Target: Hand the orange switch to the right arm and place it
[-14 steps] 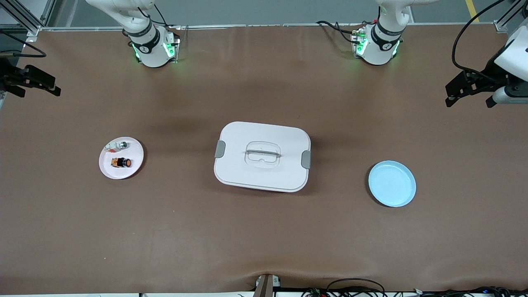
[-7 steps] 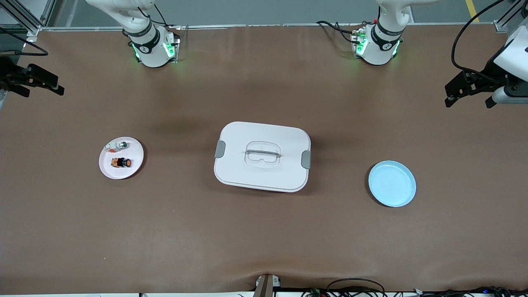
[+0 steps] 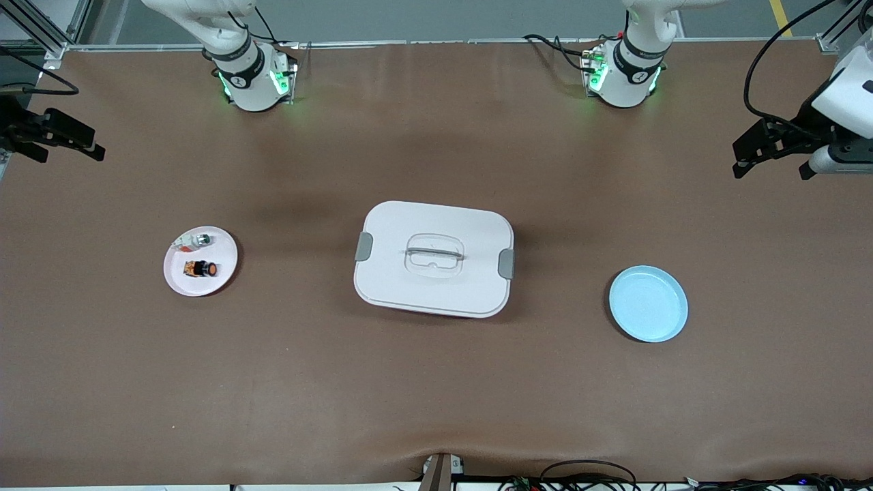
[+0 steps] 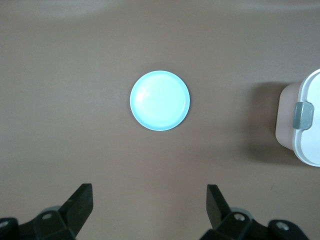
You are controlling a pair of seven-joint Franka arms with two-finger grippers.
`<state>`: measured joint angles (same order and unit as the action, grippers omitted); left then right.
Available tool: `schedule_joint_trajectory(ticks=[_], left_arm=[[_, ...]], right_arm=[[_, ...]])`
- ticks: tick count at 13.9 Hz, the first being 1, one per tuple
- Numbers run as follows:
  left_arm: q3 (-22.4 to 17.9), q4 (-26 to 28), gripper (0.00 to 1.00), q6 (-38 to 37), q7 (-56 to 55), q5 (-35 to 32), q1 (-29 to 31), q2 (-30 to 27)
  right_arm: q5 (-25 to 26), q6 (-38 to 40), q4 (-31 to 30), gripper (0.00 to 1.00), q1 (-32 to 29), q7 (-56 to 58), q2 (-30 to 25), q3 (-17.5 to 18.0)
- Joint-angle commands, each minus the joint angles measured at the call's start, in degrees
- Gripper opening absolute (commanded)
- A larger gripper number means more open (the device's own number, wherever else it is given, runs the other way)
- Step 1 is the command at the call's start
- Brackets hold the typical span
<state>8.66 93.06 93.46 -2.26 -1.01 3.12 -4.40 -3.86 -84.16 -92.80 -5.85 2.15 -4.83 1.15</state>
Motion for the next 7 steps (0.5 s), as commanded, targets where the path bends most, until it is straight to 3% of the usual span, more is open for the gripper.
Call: schedule_joint_trajectory(ticks=[1,7], left_arm=[[0.1,0.0,1.0,0.8,1.5,1.1,0.4,-0.1],[0.1,-2.0,1.0,0.8,1.4,1.1,0.5,1.0]], right_arm=[[-0.1,-1.7,-1.5,1.0,-0.4,-1.7,-1.7,0.3],[1.8,-3.5,-1.4,1.0,-0.3,-1.7,-1.8,0.3]])
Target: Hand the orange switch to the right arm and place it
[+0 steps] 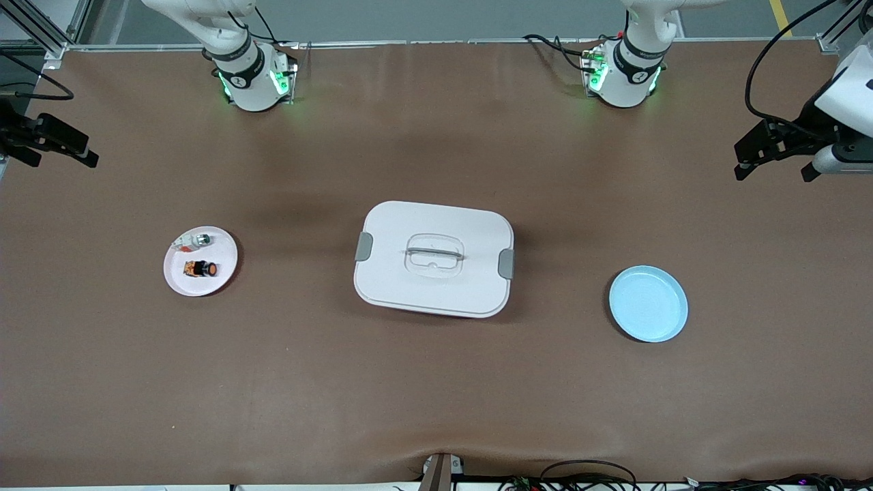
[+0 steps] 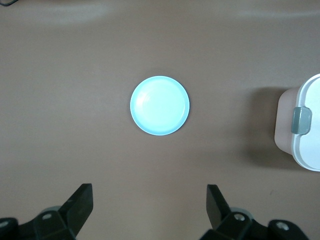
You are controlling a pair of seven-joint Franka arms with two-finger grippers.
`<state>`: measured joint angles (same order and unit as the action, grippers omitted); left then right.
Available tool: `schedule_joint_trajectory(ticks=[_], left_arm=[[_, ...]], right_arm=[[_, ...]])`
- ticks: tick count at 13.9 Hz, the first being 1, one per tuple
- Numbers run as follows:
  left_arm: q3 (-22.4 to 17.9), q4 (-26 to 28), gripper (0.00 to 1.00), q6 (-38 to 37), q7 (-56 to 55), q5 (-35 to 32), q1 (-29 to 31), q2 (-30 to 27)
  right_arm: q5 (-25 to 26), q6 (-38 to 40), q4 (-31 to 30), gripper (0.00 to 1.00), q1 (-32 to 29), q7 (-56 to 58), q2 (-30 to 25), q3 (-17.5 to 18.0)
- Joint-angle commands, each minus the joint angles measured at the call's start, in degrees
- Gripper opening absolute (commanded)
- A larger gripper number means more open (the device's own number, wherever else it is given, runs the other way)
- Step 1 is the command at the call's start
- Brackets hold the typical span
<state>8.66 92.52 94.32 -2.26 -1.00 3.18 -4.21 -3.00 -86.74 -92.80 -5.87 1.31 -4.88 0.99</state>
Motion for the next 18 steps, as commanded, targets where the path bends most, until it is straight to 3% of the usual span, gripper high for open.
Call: schedule_joint_trajectory(ticks=[1,4,8,15,18], left_arm=[[0.2,-1.5,1.0,-0.3,1.4,1.2,0.5,0.8],[0.0,-2.7,1.0,-2.4,0.9,3.6,0.5,1.4],[-0.2,-8.4,1.0,-8.7,0.9,2.9,0.5,4.8],[-0.4,-7.7,1.0,-8.8,0.7,2.5,0.3,4.9],[1.4,-7.3,1.0,-9.4,-1.9,-2.9,-0.7,4.5]], right_arm=[[1.0,-0.9,-1.4,1.0,-0.3,-0.9,-1.7,0.5],[1.3,-1.8,-1.5,1.0,-0.3,-0.9,-2.1,0.6],[1.4,-1.9,-1.5,1.0,-0.4,-0.8,-2.2,0.5],[1.4,-1.8,-1.3,1.0,-0.4,-0.3,-2.2,0.4],[0.9,-1.2,-1.2,1.0,-0.5,-0.3,-2.2,0.2]])
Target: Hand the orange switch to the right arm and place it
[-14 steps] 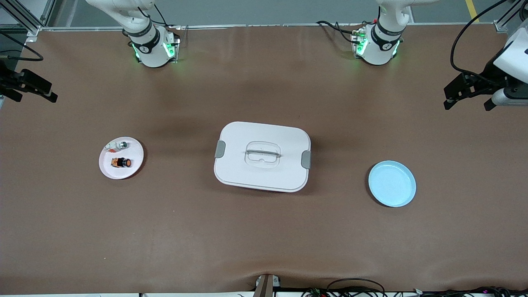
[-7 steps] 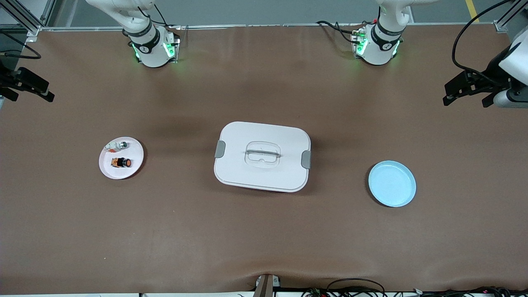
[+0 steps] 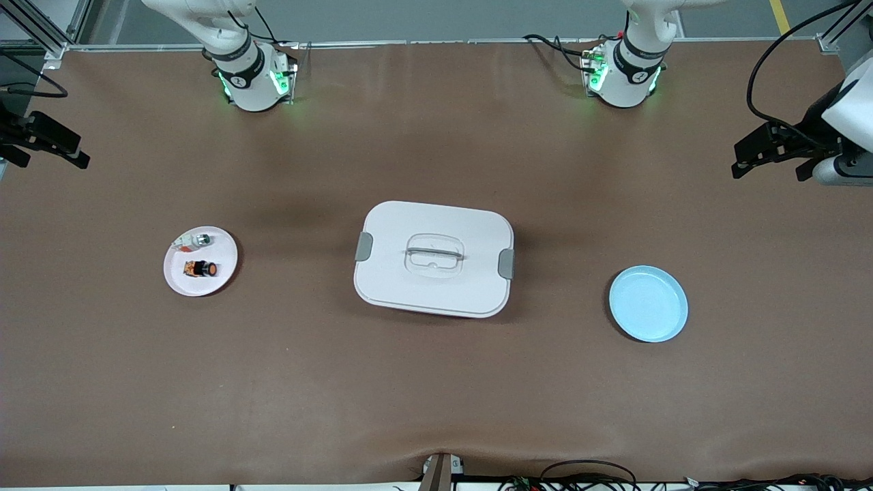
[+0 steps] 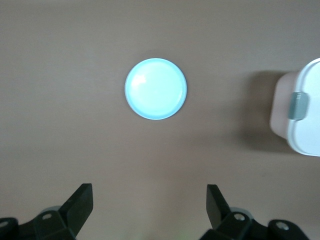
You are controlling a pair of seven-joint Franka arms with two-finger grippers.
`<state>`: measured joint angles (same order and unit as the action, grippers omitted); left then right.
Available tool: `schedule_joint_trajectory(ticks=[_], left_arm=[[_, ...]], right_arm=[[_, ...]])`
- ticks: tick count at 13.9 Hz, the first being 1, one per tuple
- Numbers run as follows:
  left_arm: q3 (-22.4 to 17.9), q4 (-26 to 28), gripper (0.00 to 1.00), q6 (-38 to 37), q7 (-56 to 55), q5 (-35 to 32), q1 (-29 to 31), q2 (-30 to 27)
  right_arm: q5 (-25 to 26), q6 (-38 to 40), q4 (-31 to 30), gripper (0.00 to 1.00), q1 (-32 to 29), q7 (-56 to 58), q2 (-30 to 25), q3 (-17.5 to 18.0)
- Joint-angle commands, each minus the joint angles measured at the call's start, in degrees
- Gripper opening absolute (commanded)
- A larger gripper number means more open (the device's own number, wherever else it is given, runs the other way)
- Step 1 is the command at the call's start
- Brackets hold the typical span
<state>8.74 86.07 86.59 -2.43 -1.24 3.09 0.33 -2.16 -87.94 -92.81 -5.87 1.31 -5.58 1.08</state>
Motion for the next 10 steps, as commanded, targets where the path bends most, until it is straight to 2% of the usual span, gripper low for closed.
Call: schedule_joint_trajectory(ticks=[1,4,6,10], left_arm=[[1.8,-0.4,1.0,-1.6,-2.8,-2.8,-0.4,-0.2],[1.9,1.2,1.0,-0.4,-2.8,-2.8,-0.1,-1.5],[1.7,5.4,1.0,2.5,-2.8,-2.5,0.1,-4.2],[1.3,5.5,1.0,2.7,-1.8,-1.8,0.1,-4.5]], right_arm=[[0.0,0.0,-1.2,1.0,-0.4,-0.3,-1.5,0.2],[0.1,-0.1,-1.2,1.0,-0.4,-0.3,-1.5,0.2],[0.1,-0.1,-1.2,1.0,-0.5,-0.2,-1.4,0.2],[0.1,0.0,-1.2,1.0,-0.5,-0.2,-1.4,0.2]])
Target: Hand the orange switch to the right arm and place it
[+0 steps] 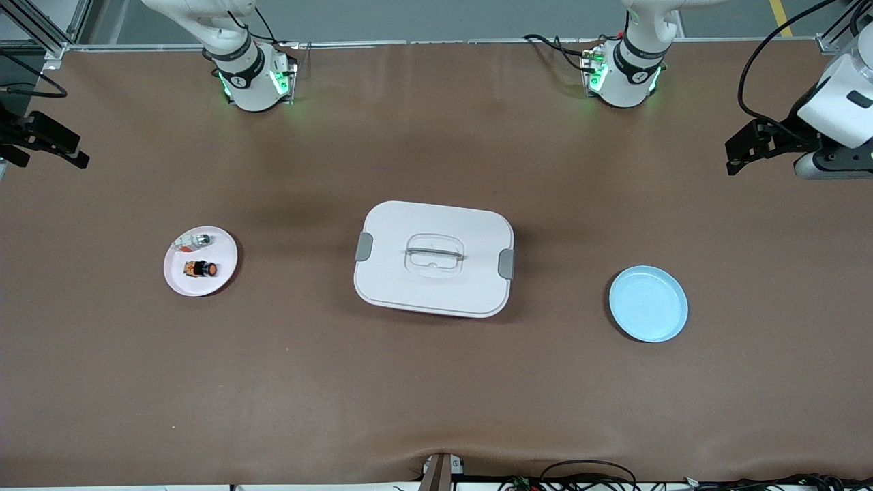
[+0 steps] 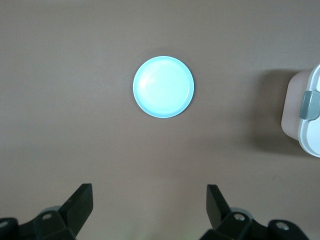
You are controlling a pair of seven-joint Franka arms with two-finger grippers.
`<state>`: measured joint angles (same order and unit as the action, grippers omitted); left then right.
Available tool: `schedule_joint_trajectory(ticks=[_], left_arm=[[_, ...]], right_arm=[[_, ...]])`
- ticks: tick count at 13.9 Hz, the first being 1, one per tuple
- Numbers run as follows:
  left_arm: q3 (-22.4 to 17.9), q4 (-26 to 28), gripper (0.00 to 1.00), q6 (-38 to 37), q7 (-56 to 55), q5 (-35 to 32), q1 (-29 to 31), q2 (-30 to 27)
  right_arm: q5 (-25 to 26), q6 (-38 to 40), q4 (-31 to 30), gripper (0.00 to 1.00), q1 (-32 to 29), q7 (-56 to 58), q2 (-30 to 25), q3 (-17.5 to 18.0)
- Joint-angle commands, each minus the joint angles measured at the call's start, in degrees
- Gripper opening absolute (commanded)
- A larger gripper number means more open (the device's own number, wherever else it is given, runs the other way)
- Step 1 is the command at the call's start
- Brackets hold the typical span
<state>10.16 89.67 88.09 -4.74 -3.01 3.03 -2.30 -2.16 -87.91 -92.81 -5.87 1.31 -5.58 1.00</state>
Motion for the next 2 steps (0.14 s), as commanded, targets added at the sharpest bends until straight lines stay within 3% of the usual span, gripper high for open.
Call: schedule_joint_trajectory(ticks=[1,2], left_arm=[[-0.1,1.7,1.0,1.1,0.4,1.2,0.1,-1.8],[-0.1,1.3,1.0,1.1,0.4,1.5,0.1,-1.8]], right_arm=[[0.1,0.0,-1.2,1.0,-0.5,-0.3,-1.4,0.2],[0.1,0.0,-1.2,1.0,-0.4,-0.2,-1.4,0.2]])
